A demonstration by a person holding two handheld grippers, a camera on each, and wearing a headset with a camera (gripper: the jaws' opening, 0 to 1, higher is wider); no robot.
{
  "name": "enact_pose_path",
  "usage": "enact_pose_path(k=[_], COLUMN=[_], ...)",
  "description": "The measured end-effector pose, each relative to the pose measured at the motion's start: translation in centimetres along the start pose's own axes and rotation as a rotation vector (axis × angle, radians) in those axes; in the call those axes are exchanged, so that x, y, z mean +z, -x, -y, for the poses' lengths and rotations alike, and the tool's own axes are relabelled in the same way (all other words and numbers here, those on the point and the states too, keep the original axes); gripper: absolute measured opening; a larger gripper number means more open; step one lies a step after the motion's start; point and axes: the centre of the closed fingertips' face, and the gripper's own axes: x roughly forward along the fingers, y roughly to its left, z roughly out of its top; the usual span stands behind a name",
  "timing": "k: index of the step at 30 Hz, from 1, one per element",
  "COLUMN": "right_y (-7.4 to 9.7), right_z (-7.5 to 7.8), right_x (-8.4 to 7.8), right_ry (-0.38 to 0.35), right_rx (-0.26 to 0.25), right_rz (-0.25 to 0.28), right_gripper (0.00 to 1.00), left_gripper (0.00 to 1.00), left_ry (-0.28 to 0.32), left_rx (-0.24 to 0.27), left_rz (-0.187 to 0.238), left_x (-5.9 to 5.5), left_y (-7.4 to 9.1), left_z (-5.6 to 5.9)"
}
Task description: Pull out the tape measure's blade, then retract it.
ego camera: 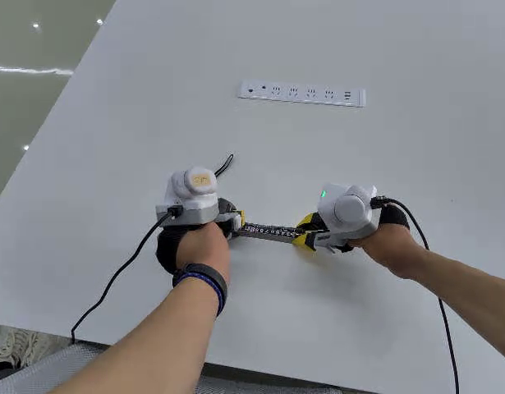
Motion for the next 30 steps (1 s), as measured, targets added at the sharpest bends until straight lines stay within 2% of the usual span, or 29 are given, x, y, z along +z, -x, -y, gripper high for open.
enact_pose_path(k=[8,19,21,24,30], right_y=[-0.57,-0.67,-0.58,-0.37,0.2], right_z=[-0.03,0.2,0.19,0.29,0.0], right_x=[0.67,0.69,0.51,0.42,-0.1], right_ry=[0.015,0.025,0.037,-0.001,0.024], right_rx=[0.015,0.018,0.011,0.02,0.034], right_rz=[-0.001,-0.011,-0.001,0.031,0.029], right_gripper=[0.14,0.14,0.15,0.16,0.2], left_gripper=[0.59,0.6,0.6,0.61,0.62], left_ry=[0.003,-0.005,-0.011,-0.007,-0.063], left_rx=[-0.004,-0.008,-0.021,-0.037,-0.056], left_rz=[0.003,0.013,0.022,0.013,-0.002], left_x=[0.0,0.12,0.21,0.17,0.52], left_y=[-0.08,-0.31,-0.39,-0.25,-0.29], left_z=[-0.09,-0.24,-0.34,-0.4,-0.04])
